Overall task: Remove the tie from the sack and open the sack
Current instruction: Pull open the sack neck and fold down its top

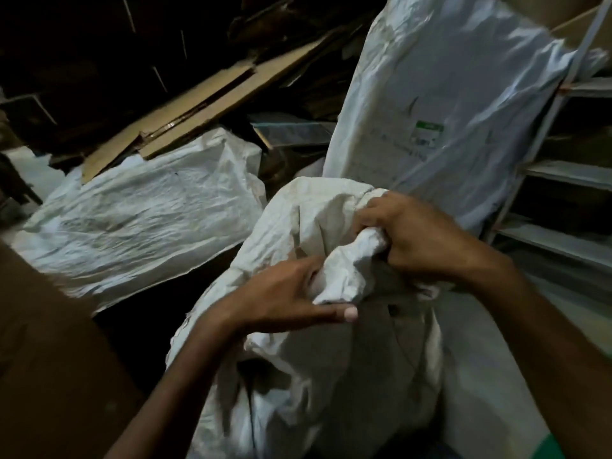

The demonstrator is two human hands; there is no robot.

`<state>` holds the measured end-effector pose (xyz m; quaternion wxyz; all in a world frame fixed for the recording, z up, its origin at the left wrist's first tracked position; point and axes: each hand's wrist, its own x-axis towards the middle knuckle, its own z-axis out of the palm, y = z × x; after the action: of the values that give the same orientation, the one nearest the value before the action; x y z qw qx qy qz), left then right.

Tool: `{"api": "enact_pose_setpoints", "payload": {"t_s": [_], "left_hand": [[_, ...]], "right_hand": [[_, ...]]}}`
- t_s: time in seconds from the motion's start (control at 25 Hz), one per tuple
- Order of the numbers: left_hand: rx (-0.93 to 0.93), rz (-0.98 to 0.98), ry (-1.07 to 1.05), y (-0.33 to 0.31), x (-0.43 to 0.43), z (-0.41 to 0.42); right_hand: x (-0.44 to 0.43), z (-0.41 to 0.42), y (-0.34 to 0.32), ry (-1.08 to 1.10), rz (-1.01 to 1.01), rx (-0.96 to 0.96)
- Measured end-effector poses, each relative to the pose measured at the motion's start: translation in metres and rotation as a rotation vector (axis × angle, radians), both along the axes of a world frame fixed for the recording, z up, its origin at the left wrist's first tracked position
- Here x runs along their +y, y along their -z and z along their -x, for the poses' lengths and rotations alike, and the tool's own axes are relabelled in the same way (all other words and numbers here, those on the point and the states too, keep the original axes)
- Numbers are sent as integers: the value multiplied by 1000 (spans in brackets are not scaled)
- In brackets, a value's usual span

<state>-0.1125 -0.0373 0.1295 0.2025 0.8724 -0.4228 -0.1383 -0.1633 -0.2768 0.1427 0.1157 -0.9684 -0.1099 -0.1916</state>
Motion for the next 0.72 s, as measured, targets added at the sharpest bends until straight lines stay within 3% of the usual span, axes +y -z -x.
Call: {"api": "enact_pose_setpoints", "payload": {"t_s": [0.12, 0.24, 0.32, 0.4, 0.52, 0.64, 0.72], "left_hand": [[49, -27, 29, 3, -27, 12], [-206, 74, 15, 26, -48, 25], [-254, 218, -55, 42, -53, 27], [-166, 295, -68, 55, -54, 28], [-50, 269, -46, 55, -39, 22], [-383, 16, -293, 64, -8, -21], [-263, -114, -375, 73, 4, -45]], "right_hand": [[-8, 11, -2, -102, -62, 198], [-8, 25, 4, -79, -273, 259], [-6, 31, 12, 45, -482, 219], [-5, 30, 22, 249, -576, 155], [-6, 23, 30, 438, -461, 286], [-4, 14, 35, 464, -408, 411], [2, 5, 39, 450, -289, 462]]}}
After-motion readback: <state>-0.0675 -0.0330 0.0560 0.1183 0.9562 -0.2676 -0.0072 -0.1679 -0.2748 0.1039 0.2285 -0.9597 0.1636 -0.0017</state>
